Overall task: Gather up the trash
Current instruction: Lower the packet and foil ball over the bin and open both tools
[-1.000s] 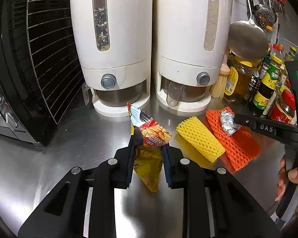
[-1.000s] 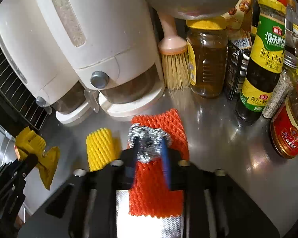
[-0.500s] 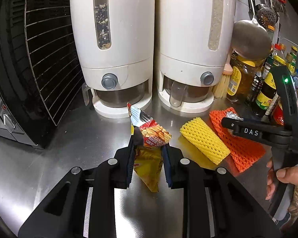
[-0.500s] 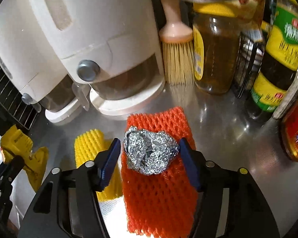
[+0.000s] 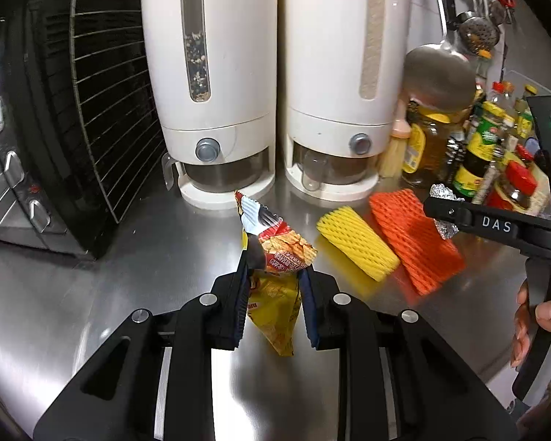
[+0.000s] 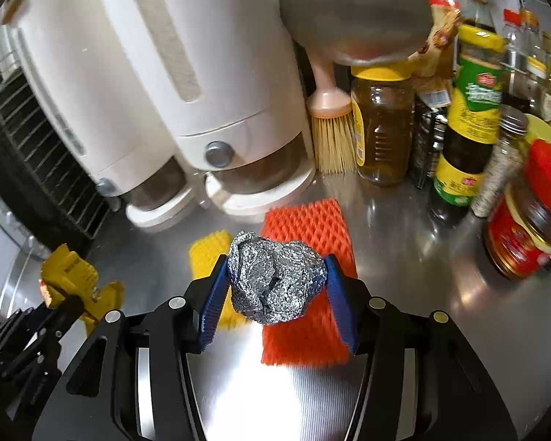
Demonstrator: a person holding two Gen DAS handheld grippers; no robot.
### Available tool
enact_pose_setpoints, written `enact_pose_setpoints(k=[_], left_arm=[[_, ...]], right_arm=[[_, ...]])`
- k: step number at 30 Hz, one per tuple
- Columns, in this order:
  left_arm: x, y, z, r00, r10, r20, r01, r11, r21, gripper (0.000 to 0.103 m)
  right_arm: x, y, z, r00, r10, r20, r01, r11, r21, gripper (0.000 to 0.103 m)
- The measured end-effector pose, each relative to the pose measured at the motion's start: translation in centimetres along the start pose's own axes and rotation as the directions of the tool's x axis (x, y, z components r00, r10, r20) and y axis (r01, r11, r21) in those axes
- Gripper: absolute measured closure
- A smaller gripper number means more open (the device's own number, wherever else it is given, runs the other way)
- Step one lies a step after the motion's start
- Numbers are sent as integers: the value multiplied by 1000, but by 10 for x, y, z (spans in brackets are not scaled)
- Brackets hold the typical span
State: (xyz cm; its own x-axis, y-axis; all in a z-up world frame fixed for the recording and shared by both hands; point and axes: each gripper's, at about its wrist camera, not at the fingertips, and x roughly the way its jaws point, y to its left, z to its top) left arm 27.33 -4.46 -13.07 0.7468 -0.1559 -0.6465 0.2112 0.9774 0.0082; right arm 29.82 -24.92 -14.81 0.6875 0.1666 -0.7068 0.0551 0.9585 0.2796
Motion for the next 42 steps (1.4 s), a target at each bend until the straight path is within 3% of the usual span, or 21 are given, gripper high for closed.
enact_pose_setpoints(k=[9, 16, 22, 28, 38, 42], left_arm=[[-70, -20, -44, 999, -29, 14, 29, 1000, -1, 79], [-120, -37, -107, 998, -62, 26, 62, 998, -4, 79], [-134, -49, -171, 996, -88, -6, 88, 996, 6, 79], [-118, -59, -232, 988, -136, -71, 138, 990, 16, 79], [-35, -69, -307, 948, -188, -258, 187, 982, -30, 79], [1, -72, -330, 920, -201, -337, 194, 979, -55, 79]], right_arm=[[-78, 9, -63, 999, 27, 21, -26, 998, -57, 50], [-130, 14, -134, 998, 52, 40, -47, 993, -110, 50], [-132, 8, -205, 997, 79, -1, -79, 989, -124, 50], [-98, -10, -268, 994, 55, -94, -65, 992, -106, 50], [-29, -40, -323, 973, 3, -233, -13, 999, -42, 50], [3, -51, -337, 962, -46, -271, 36, 999, -40, 50]])
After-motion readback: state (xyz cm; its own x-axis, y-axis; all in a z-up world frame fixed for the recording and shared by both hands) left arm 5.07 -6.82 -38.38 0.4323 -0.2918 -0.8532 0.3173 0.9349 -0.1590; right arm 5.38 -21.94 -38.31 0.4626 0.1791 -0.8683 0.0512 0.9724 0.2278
